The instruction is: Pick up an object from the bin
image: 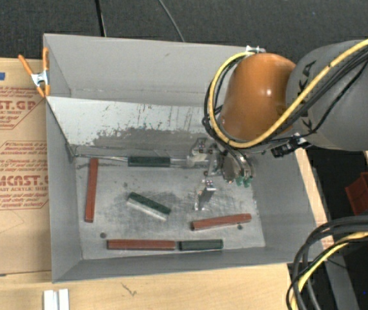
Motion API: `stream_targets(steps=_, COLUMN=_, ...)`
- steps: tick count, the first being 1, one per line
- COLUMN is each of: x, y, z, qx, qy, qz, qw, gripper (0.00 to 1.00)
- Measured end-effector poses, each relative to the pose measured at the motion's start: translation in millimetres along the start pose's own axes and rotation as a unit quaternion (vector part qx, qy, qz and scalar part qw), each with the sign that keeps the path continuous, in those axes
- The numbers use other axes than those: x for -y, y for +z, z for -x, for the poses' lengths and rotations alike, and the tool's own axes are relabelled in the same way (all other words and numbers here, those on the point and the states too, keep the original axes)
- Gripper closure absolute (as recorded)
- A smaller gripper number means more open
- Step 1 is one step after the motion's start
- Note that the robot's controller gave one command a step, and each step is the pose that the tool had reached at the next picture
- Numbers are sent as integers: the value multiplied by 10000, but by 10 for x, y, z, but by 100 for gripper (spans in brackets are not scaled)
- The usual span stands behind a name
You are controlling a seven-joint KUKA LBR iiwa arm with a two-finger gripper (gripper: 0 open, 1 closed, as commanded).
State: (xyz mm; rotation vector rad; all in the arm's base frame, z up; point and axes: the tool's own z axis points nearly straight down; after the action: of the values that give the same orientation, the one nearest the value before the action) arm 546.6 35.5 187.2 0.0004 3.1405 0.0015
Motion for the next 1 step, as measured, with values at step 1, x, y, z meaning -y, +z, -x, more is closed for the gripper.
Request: stream_targets(steps=1, x=-591, y=604, z=8, qx=31, qy=-47, qz=3, qw=10000, gripper=0)
